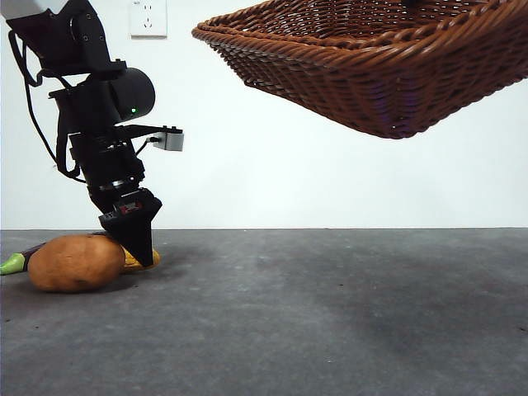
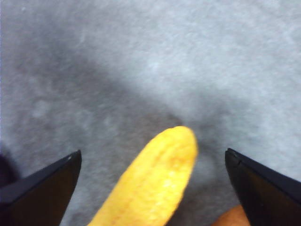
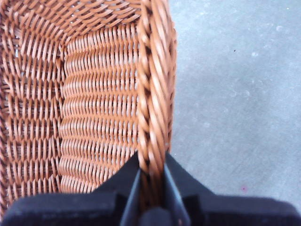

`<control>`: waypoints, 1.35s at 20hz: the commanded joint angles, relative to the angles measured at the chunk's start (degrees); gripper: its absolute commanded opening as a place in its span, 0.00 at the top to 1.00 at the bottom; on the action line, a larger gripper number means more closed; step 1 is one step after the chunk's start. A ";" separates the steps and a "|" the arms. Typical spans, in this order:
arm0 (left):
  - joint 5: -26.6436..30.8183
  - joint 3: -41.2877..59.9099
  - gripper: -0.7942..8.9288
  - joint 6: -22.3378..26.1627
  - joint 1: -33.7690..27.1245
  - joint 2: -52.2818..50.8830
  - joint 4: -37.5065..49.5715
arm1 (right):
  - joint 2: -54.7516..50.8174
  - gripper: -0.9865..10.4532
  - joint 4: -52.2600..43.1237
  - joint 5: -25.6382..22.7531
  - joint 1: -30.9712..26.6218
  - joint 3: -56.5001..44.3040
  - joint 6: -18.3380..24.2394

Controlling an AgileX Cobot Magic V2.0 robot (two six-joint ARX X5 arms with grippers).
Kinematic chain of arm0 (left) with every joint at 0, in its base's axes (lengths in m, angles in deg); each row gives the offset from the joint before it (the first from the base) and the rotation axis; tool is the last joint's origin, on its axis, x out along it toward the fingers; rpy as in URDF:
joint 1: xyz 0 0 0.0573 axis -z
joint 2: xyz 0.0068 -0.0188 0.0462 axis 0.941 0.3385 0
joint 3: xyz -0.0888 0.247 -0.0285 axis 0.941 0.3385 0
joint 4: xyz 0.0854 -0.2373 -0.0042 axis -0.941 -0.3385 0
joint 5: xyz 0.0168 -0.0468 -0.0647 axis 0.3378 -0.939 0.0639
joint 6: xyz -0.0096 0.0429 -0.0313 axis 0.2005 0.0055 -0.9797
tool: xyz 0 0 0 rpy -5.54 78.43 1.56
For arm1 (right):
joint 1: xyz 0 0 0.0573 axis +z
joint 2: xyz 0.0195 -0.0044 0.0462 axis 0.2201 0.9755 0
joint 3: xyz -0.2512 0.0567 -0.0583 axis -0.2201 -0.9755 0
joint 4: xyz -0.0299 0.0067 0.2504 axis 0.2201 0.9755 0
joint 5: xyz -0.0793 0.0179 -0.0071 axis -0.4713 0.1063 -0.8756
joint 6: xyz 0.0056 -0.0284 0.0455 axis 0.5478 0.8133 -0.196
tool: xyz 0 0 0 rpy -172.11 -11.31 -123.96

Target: Help me put the vegetables on the table into the basket

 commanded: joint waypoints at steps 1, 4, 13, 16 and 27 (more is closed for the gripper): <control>-0.37 -0.09 0.31 0.37 -1.18 0.85 0.22 | -0.55 0.92 -0.57 0.61 0.07 -0.02 -0.24; -0.68 -0.09 0.36 0.22 -2.08 0.85 0.04 | -0.55 0.92 -0.61 0.61 0.07 -0.02 -0.24; -2.05 -0.09 0.57 -0.26 -1.84 4.24 -1.66 | -0.55 0.92 -0.76 0.61 0.07 -0.02 -0.26; -1.81 -0.13 0.80 -0.55 -1.33 4.44 0.61 | -0.55 0.92 -1.01 0.59 0.07 -0.02 -0.26; -3.61 -17.99 0.92 -8.17 -0.07 -3.56 -10.32 | -0.31 0.92 -0.44 -1.18 0.04 -0.04 -2.32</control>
